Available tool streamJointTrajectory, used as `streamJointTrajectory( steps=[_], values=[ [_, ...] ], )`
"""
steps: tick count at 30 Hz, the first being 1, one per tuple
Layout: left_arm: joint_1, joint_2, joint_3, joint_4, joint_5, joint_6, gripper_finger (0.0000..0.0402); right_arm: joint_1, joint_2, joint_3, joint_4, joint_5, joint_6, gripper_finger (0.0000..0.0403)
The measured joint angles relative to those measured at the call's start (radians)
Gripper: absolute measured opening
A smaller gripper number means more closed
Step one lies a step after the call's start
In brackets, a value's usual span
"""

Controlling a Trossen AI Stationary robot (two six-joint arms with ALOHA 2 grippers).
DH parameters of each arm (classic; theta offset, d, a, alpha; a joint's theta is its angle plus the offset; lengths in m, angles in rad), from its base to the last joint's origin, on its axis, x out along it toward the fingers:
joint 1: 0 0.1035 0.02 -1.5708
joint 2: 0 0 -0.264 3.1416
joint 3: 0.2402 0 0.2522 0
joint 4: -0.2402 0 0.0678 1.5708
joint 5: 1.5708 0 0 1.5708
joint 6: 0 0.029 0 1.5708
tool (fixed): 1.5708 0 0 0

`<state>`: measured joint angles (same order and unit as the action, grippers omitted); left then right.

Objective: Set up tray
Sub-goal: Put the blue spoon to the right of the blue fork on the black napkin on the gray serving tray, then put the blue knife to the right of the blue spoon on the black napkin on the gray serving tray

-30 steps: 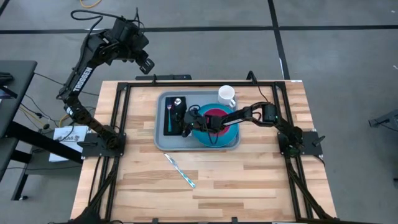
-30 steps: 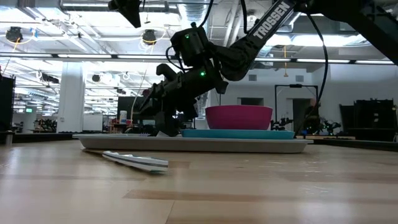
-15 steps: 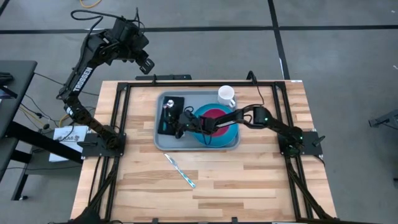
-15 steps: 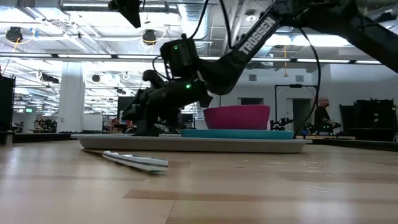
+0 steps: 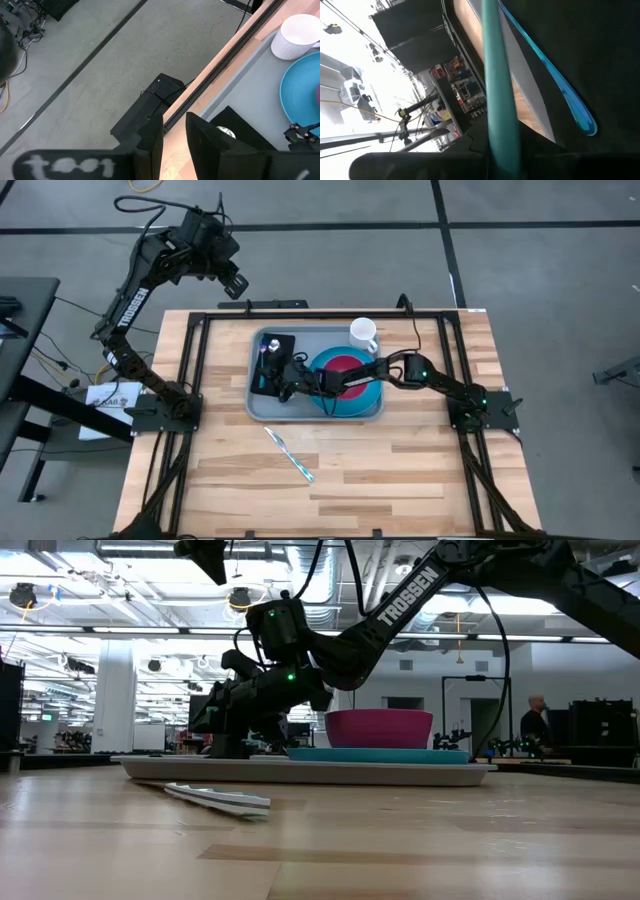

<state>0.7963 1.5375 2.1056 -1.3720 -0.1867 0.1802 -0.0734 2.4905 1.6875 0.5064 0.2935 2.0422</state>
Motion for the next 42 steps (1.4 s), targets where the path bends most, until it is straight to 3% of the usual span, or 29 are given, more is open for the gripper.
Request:
streamJointTrajectory(
  steps=[12, 23, 32, 42],
  values=[
    [0.0, 0.0, 0.0, 0.0, 0.001, 0.0, 0.0073, 0.001, -0.006, -0.002, -0.002, -0.014, -0.013, 0.0129],
    [0.0, 0.0, 0.0, 0.0, 0.025, -0.002, 0.0073, 0.0, -0.007, 0.089, 0.008, -0.137, -0.053, 0.0237],
    [0.0, 0.0, 0.0, -0.009, 0.026, -0.008, 0.0073, 0.015, -0.008, 0.154, 0.01, -0.165, -0.068, 0.0245],
    [0.0, 0.0, 0.0, -0.071, 0.051, 0.001, 0.0073, 0.034, -0.057, 0.209, -0.006, -0.343, -0.42, 0.0244]
  ],
)
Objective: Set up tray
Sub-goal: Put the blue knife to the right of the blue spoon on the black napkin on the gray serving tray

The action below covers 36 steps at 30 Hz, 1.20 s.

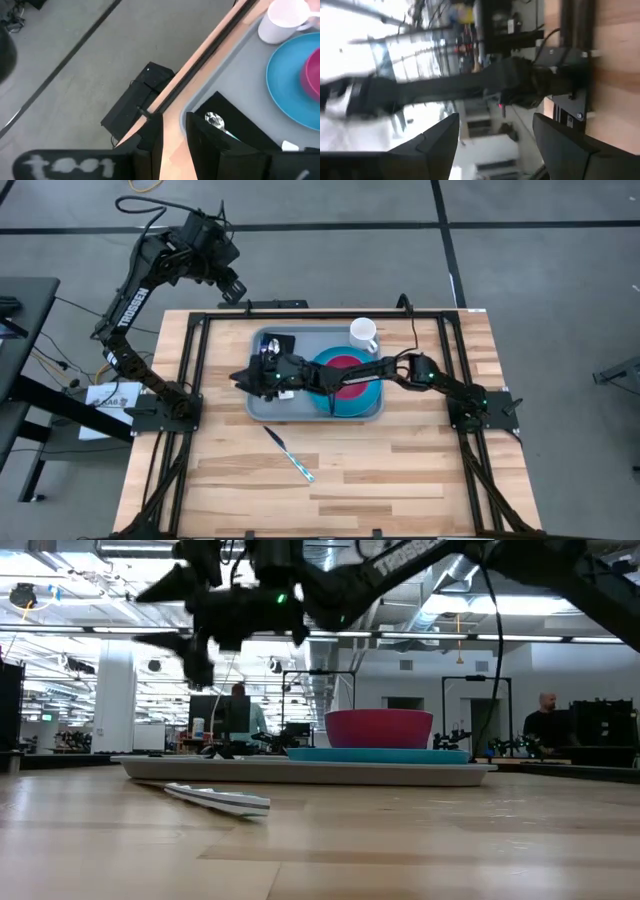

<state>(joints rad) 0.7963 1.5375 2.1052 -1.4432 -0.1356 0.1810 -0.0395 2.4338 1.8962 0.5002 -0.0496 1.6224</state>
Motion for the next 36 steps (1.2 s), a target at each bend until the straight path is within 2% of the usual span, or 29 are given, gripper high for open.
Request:
streamJointTrajectory(
  steps=[3, 7, 12, 16, 21, 24, 30, 36],
  values=[
    [0.0, 0.0, 0.0, -0.02, 0.008, -0.008, 0.0073, -0.001, -0.061, -0.01, -0.057, -0.054, -0.144, 0.0244],
    [0.0, 0.0, 0.0, -0.041, 0.045, -0.024, 0.0073, 0.0, -0.185, -0.013, -0.328, -0.1, -0.398, 0.0244],
    [-0.004, 0.0, 0.0, -0.052, 0.072, -0.059, 0.0073, 0.03, -0.365, -0.012, -0.778, -0.01, -0.67, 0.0244],
    [-0.008, 0.0, 0.0, -0.052, 0.073, -0.077, 0.0073, 0.079, -0.46, -0.012, -1.052, 0.003, -0.787, 0.0244],
    [-0.014, 0.0, 0.0, -0.061, 0.075, -0.098, 0.0073, 0.169, -0.519, -0.013, -1.326, 0.034, -0.801, 0.0244],
    [-0.018, 0.0, 0.0, -0.065, 0.075, -0.101, 0.0073, 0.231, -0.52, -0.013, -1.408, 0.049, -0.749, 0.0244],
    [-0.024, 0.0, 0.0, -0.067, 0.074, -0.113, 0.0073, 0.348, -0.468, -0.013, -1.443, 0.09, -0.612, 0.0244],
    [-0.024, 0.0, 0.0, -0.072, 0.086, -0.096, 0.0073, 0.413, -0.37, -0.013, -1.428, 0.13, -0.469, 0.0244]
  ],
)
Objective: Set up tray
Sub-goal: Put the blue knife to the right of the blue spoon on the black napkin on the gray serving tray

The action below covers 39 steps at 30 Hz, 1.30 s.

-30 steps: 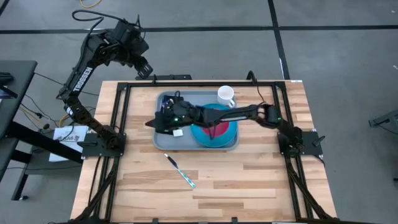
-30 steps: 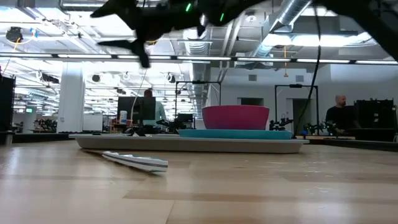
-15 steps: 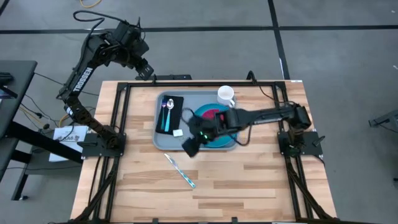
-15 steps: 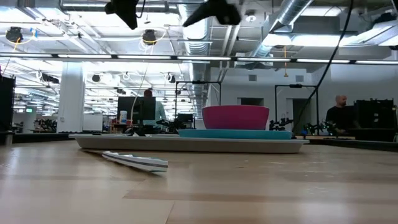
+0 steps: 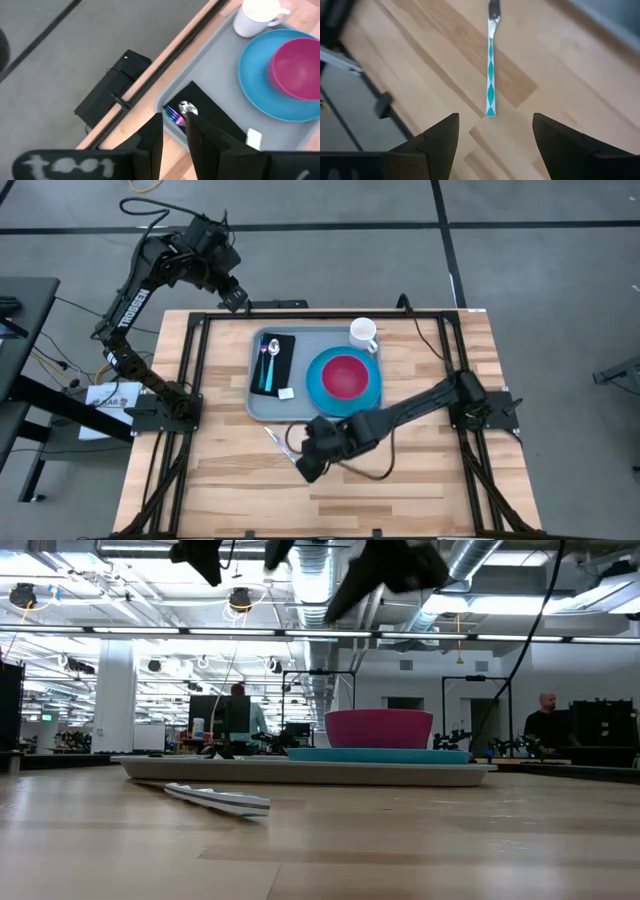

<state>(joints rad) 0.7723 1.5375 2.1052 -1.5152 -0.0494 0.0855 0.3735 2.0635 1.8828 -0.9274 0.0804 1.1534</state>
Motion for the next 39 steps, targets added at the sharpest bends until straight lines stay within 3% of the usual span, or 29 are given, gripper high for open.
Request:
streamJointTrajectory(
  steps=[12, 18, 25, 33, 39],
  values=[
    [-0.026, -0.007, 0.0, -0.045, 0.072, -0.038, 0.0073, 0.045, 0.118, -0.001, 0.054, 0.001, 0.03, 0.0244],
    [-0.124, -0.042, -0.042, -0.053, 0.084, -0.085, 0.0073, 0.046, 0.155, 0.001, 0.112, 0.003, -0.005, 0.0244],
    [-0.368, -0.218, -0.317, -0.019, 0.058, -0.194, 0.0073, 0.051, 0.155, 0.001, 0.13, 0.027, -0.01, 0.0244],
    [-0.634, -0.523, -0.767, 0.177, 0.065, -0.296, 0.0073, 0.051, 0.164, 0.001, 0.14, 0.009, -0.071, 0.0244],
    [-0.835, -0.655, -0.983, 0.179, 0.068, -0.384, 0.0073, 0.05, 0.175, 0.001, 0.14, -0.018, -0.113, 0.0244]
  ],
)
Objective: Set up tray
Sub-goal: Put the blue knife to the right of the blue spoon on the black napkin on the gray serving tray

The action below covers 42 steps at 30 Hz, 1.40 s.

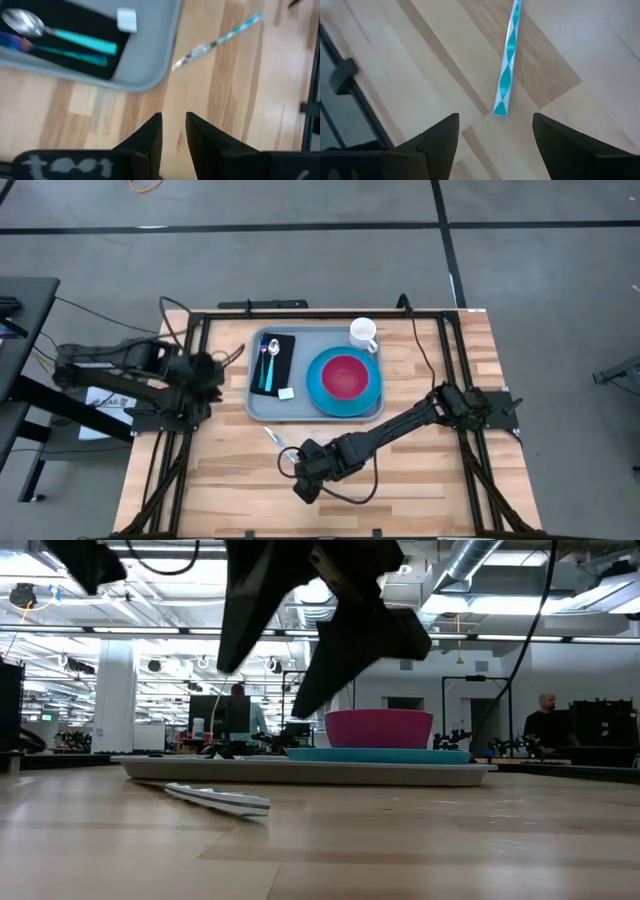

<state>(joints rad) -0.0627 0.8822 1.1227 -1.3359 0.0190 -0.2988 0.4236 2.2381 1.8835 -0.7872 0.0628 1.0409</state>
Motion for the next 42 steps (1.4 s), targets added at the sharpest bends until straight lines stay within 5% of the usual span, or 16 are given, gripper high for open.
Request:
streamJointTrajectory(
  steps=[11, 42],
  values=[
    [-0.187, -0.032, -0.112, 0.047, -0.125, -0.154, 0.0073, -0.058, 0.011, 0.0, 0.019, -0.016, -0.071, 0.0244],
    [-0.304, 0.117, -0.113, 0.194, -0.164, -0.187, 0.0073, -0.071, 0.01, 0.0, 0.048, -0.037, -0.126, 0.0244]
  ],
)
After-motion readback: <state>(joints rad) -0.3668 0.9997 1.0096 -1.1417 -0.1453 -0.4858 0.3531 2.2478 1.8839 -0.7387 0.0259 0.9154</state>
